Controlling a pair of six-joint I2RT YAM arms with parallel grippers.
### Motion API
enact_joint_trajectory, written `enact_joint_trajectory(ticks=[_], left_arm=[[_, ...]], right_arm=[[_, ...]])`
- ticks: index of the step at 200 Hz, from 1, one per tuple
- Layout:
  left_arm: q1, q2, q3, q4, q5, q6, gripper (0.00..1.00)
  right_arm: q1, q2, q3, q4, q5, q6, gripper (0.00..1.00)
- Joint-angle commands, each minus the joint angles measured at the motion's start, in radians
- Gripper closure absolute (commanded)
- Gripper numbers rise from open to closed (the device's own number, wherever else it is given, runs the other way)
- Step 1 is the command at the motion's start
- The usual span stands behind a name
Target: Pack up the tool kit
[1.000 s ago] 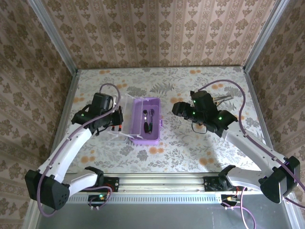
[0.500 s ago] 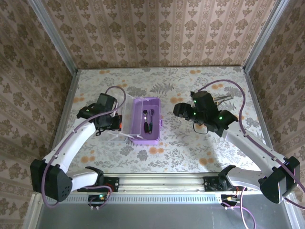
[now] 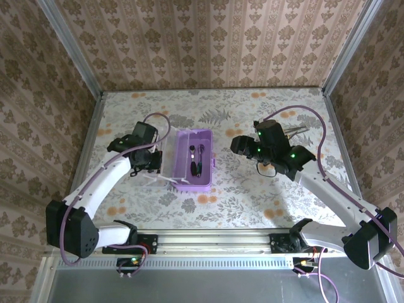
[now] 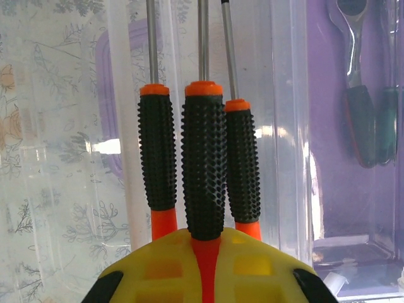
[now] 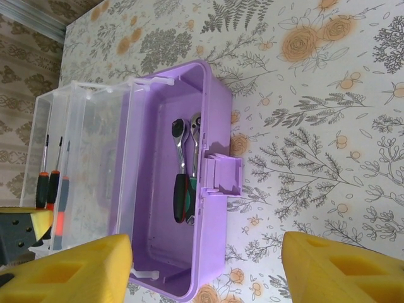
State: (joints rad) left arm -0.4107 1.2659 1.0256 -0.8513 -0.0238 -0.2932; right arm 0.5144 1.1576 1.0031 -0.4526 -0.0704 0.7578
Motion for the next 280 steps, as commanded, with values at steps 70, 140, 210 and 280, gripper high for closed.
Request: enact_joint_trajectory(ticks=[70,140,210,280], left_arm=[[0.009,0.015,0.056,-0.008,-0.024,0.024,0.79],[0.011,-0.047,0.077,-0.011,-0.005,0.026,0.73],[0.018,-0.521,-0.15,0.221,0.045,-0.086,0.0],[0.005,-0.677,-0.407,0.407,0.311,-0.395,0.0]], right_arm=[[-0.008,-0.035,0.005,-0.005,-0.037,-0.006,0.32],[-0.019,-0.046,0.003,-0.047,0.03,-0.008,0.33],[-0.084,-0.038,-0.021,-0.188,0.21,-0.025,0.32],[-0.348,0.162,-0.006,-0.237,0.283,-0.154,0.4]])
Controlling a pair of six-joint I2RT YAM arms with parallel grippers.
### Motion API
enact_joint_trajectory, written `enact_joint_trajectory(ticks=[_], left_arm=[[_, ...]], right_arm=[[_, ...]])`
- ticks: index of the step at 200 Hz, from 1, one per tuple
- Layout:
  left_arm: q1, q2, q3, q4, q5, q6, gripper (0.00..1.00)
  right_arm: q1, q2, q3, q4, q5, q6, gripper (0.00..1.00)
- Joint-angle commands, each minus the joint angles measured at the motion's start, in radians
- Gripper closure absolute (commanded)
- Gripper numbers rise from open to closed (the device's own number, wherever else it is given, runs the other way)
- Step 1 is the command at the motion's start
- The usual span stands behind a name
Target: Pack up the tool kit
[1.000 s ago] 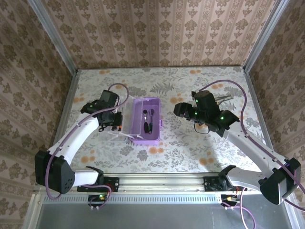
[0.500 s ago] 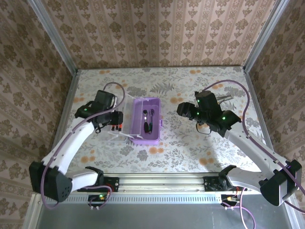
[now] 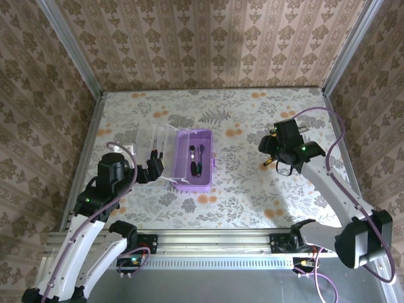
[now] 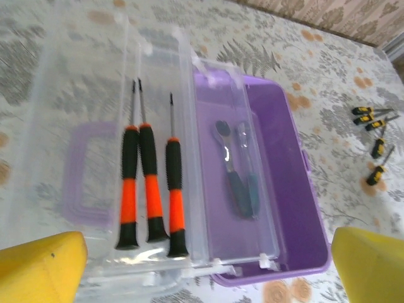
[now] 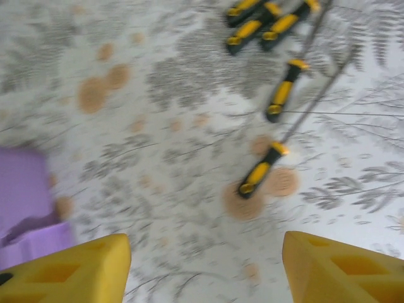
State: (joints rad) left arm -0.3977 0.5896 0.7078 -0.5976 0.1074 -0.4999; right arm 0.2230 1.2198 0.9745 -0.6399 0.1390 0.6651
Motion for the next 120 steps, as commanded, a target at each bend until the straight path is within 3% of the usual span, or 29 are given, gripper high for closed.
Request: enact_joint_trajectory(ticks=[1,22,63,120], left_arm=[[-0.01,0.0,-0.094,0.162,0.183,-0.194,0.0],[-0.104,0.034,-0.17,0.293,0.176,-0.282,0.0],[-0.297,0.139,-0.109,0.319,0.059,-0.246,0.0],[-0.328,0.151,-0.043,0.267,0.03,-0.197,0.0]], right_arm=[[-0.059,0.106,0.022,-0.048,0.074,-0.063,0.4],[-0.102,0.217,0.051,-0.033,0.048,-0.061,0.44],[-0.139,0.39,0.093,-0.012,-0.008,-0.032,0.42],[-0.153,0.585,0.181,0.007,-0.07,0.03,0.41]])
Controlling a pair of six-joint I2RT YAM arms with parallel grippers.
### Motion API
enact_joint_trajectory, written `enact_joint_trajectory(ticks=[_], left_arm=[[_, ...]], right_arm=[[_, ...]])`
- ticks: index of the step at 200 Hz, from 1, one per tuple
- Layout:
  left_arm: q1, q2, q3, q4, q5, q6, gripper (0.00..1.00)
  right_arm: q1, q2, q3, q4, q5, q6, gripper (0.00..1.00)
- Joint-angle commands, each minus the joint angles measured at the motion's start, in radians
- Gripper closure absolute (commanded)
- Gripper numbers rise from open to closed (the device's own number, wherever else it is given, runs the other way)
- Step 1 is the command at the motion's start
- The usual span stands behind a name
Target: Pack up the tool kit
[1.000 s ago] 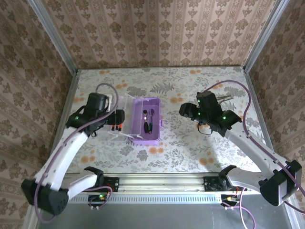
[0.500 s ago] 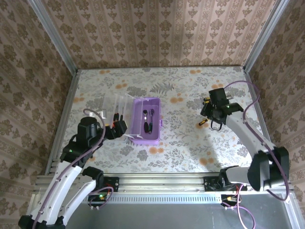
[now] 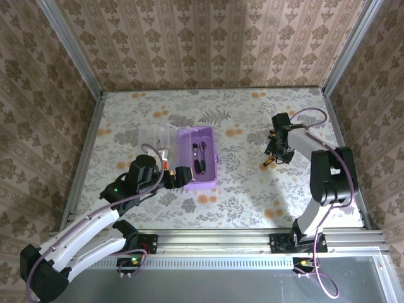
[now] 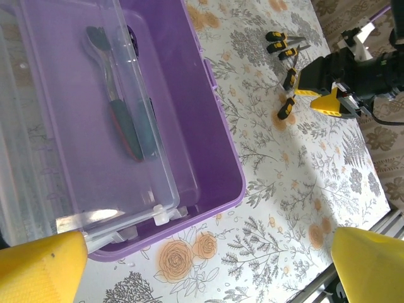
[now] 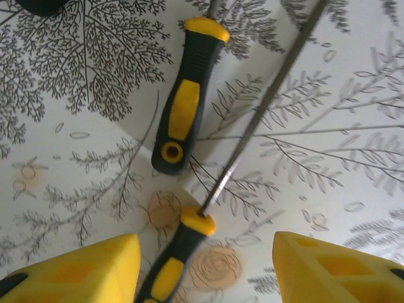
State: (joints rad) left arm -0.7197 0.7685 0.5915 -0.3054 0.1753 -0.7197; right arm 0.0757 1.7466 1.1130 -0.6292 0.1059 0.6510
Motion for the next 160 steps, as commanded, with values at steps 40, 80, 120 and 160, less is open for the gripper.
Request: enact_joint_trajectory(ticks=[40,80,120,160], left_arm=[[-0.004,-0.121,0.133,-0.151,-0.109,0.075,0.0],[-0.003,-0.125,0.171,-0.205,-0.116,0.104,0.0],[-0.003,-0.096,0.192,-0.197,-0.109,0.112,0.0],[-0.004,-0.058,0.212,-0.186,-0.096,0.124,0.0]], right_arm=[[-0.007,0.087,0.037,0.006,-0.033,0.062,0.53],[-0.017,0.106,0.012,0.014,-0.046,0.061,0.66],[-0.048,0.032,-0.087,0.057,-0.075,0.072,0.72],[-0.077,-0.001,-0.151,0.087,-0.131,0.068,0.8]])
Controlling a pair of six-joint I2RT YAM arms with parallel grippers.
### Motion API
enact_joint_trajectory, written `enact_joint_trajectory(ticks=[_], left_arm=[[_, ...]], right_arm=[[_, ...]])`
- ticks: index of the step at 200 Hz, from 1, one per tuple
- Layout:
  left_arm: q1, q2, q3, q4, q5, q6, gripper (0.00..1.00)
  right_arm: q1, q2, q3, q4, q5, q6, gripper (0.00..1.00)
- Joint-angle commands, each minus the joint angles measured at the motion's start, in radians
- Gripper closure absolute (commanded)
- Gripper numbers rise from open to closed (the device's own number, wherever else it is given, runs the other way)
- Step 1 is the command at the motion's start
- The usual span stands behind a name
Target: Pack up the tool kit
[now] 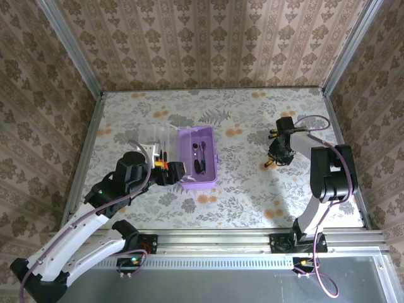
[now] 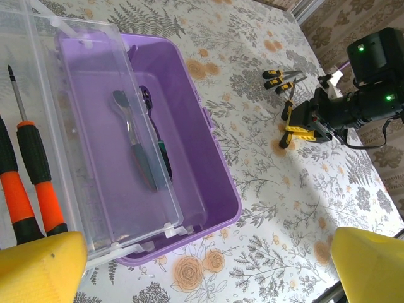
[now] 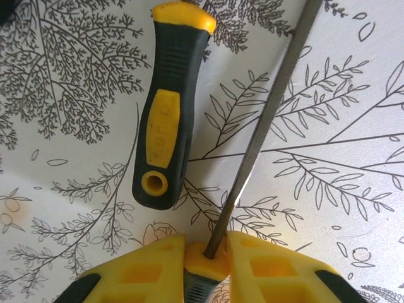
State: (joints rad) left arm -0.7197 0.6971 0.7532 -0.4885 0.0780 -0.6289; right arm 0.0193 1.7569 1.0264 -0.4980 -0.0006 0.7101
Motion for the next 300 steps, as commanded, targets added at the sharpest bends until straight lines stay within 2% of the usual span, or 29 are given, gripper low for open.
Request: enact_joint_trajectory(ticks=[1,32,106,133,170,198,235,269,271,280,300], left_arm=[[-0.004,0.014,0.05,-0.003,0.002,0.034,0.0],[-0.004,0.032,0.052,0.015,0.016,0.026,0.0],[-0.004,0.133,0.098,0.049,0.062,0.058,0.0],[-0.004,0.183,0.112,0.102,0.101,0.07,0.0],[0.001,0.242,0.164,0.079,0.104,0.098,0.0],[0.034,0.225,0.165,0.044,0.054,0.085,0.0],[0.147,0.136,0.131,-0.045,0.014,0.037,0.0],[0.256,0.023,0.097,-0.181,-0.039,0.011,0.0],[0.287,0.016,0.094,-0.188,-0.041,0.011,0.0],[0.32,-0.015,0.082,-0.215,-0.044,0.002,0.0],[0.355,-0.081,0.05,-0.255,-0.043,-0.011,0.0]], right_arm=[[-0.021,-0.013,-0.068,-0.044,-0.026,0.009,0.81],[-0.034,-0.078,-0.129,-0.013,-0.043,0.02,0.85],[-0.038,-0.312,-0.207,-0.032,-0.103,0.025,0.87],[-0.027,-0.411,-0.218,-0.034,-0.123,0.02,0.87],[0.019,-0.504,-0.181,-0.112,-0.118,0.017,0.88],[0.098,-0.533,-0.117,-0.147,-0.095,0.023,0.88],[0.258,-0.5,-0.003,-0.162,-0.042,0.045,0.88],[0.428,-0.4,0.128,-0.149,-0.013,0.058,0.89],[0.439,-0.393,0.135,-0.148,-0.011,0.06,0.89],[0.482,-0.357,0.175,-0.145,-0.006,0.058,0.89],[0.57,-0.257,0.269,-0.133,0.001,0.057,0.89]])
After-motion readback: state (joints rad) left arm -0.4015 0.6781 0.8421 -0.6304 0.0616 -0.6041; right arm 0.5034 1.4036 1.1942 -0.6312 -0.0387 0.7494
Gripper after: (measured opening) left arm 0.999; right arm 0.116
